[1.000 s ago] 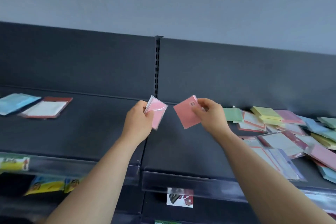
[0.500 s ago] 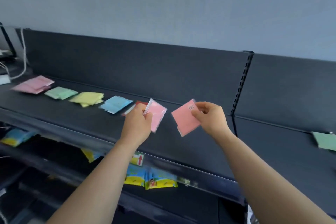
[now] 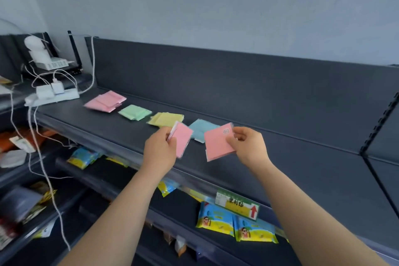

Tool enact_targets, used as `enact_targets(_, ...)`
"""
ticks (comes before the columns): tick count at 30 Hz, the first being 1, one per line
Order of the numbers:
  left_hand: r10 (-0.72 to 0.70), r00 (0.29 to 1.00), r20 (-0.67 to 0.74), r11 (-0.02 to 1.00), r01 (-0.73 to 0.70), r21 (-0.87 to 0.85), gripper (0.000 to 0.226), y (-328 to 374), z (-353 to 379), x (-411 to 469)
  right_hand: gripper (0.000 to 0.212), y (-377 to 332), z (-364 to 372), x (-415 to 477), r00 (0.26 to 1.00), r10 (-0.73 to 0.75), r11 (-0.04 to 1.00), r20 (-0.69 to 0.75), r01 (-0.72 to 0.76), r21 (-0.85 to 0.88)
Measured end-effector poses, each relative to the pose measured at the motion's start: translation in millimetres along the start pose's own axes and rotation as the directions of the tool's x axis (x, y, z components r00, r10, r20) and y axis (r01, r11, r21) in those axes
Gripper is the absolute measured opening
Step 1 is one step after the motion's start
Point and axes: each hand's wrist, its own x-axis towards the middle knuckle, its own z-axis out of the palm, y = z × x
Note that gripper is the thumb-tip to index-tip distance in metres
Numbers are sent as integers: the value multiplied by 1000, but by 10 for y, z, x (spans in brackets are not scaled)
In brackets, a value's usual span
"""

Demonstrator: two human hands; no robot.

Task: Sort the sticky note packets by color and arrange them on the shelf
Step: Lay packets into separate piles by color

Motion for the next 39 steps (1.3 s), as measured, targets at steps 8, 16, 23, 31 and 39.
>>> enact_targets(8, -37, 991, -132, 990, 55, 132, 15, -457, -293, 502, 22, -271, 614, 470, 991, -48, 998, 122, 52, -22)
enact_targets(16, -100, 960, -262, 981, 138, 133, 15, -819, -603, 1171, 25, -542, 1299, 1028, 970, -116, 993, 212, 119, -6)
enact_targets(23, -132, 937, -322, 973, 185, 140, 15, -1330, -944, 1818, 14, -744, 2058, 1395, 968, -136, 991, 209, 136, 18)
enact_targets(31, -154, 948, -279, 979, 184, 84, 14, -2074, -1357, 2759, 11, -1150, 3011, 1778, 987, -88, 995, 133, 80, 63)
enact_targets(39, -134, 978, -158, 978, 157, 140, 18, -2561, -1421, 3408, 18, -1339, 3706, 2044, 998, 14, 994, 58, -20, 106)
